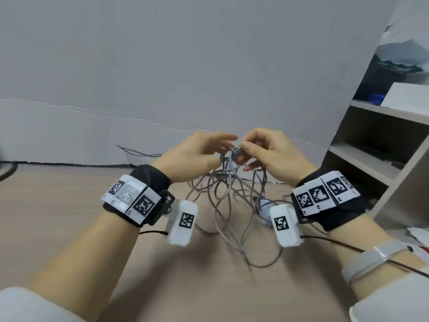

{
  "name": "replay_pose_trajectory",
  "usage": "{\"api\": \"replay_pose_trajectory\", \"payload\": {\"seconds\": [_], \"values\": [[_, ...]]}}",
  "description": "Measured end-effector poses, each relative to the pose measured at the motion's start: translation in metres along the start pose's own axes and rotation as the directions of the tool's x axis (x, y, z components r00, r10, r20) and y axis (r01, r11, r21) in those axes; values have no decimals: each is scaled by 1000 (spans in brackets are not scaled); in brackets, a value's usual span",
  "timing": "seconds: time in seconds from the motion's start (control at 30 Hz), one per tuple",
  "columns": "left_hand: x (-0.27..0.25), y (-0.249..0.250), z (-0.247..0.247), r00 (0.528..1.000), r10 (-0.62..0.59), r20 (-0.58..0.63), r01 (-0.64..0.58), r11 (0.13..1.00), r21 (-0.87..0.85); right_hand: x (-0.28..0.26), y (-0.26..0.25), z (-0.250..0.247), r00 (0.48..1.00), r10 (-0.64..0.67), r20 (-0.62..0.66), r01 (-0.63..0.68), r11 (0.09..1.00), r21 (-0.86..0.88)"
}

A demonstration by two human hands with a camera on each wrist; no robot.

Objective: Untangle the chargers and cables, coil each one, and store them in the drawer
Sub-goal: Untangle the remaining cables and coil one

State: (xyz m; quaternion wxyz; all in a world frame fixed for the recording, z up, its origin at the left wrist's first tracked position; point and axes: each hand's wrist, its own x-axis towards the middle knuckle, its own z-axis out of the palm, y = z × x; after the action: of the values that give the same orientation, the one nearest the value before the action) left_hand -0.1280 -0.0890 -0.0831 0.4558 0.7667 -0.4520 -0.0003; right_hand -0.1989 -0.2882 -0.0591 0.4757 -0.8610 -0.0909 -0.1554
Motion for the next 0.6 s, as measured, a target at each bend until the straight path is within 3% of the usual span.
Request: {"api": "replay_pose_trajectory", "payload": {"seconds": [0.07,0.23,0.33,0.47,0.53,0.6], "values": [[1,0,5,998,65,21,-64,998,-13,0,0,1,999,-33,-3,33,999,0],[3,-10,3,985,128,-114,-110,982,150,-1,5,0,995,11,-102,-9,1000,16],[3,-9,2,946,243,-213,-204,961,188,2,7,-2,983,52,-177,-52,999,5],[5,-11,2,873,278,-400,-225,958,176,4,7,-5,971,84,-226,-104,992,-75],[4,-9,1,844,252,-473,-236,967,93,6,10,-8,954,129,-271,-156,985,-79],[3,-7,-5,832,138,-537,-227,968,-103,6,17,-17,914,187,-360,-220,974,-52]]}}
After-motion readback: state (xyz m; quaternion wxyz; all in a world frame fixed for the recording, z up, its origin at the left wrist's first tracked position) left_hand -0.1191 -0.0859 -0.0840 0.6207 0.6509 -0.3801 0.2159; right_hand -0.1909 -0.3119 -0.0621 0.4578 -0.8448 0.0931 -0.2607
